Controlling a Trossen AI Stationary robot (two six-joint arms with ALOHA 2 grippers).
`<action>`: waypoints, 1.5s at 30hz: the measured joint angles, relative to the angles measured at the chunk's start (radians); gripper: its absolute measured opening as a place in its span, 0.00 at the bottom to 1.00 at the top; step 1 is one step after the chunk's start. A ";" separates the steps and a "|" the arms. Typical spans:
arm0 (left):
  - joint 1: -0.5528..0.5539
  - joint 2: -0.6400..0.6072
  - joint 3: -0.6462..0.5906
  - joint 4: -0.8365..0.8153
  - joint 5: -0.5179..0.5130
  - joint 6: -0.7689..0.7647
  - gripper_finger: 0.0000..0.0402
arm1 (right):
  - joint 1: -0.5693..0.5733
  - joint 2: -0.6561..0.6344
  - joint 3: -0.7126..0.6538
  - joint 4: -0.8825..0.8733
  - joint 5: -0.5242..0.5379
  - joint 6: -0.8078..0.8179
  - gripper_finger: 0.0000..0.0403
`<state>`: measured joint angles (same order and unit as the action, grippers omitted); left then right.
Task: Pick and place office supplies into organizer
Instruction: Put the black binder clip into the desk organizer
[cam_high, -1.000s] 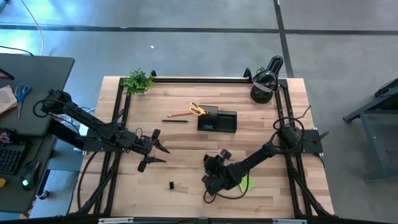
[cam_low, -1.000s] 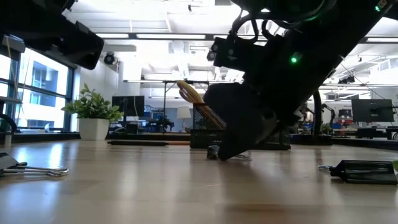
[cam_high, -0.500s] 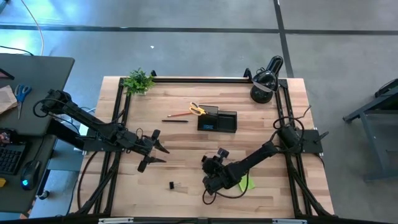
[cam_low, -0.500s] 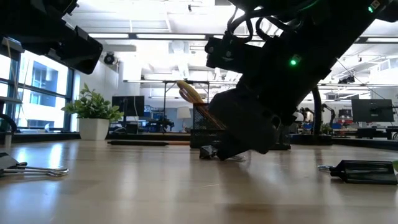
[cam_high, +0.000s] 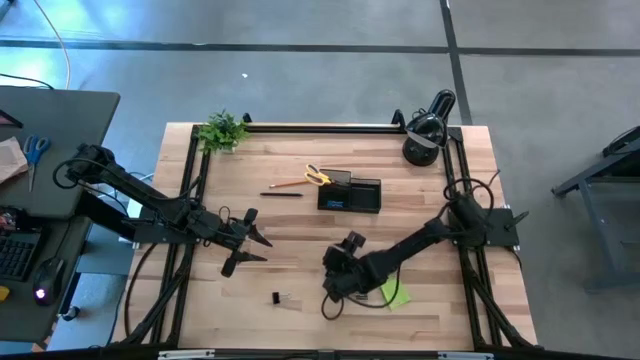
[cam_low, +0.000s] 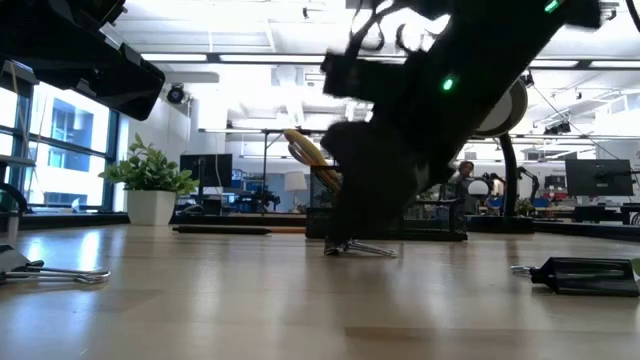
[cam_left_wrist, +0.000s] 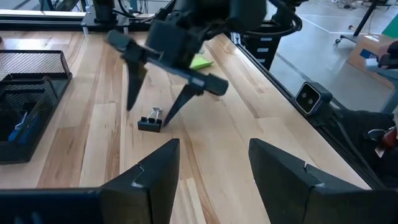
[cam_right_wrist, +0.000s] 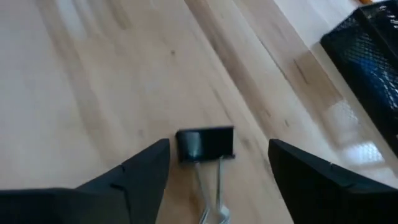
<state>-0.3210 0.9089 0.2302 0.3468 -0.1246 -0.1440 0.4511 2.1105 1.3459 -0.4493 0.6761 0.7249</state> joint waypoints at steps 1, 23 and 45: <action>0.000 0.000 0.000 0.000 0.000 0.000 0.46 | -0.010 0.000 -0.008 0.022 -0.010 -0.019 0.67; 0.000 0.000 0.000 -0.014 0.000 -0.001 0.46 | -0.084 -0.007 -0.049 0.159 -0.265 -0.105 0.37; 0.000 0.000 0.000 -0.009 0.000 -0.029 0.46 | -0.180 -0.232 -0.053 0.082 -0.108 -0.308 0.33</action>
<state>-0.3212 0.9089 0.2302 0.3374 -0.1246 -0.1734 0.2716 1.8784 1.2930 -0.3677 0.5686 0.4165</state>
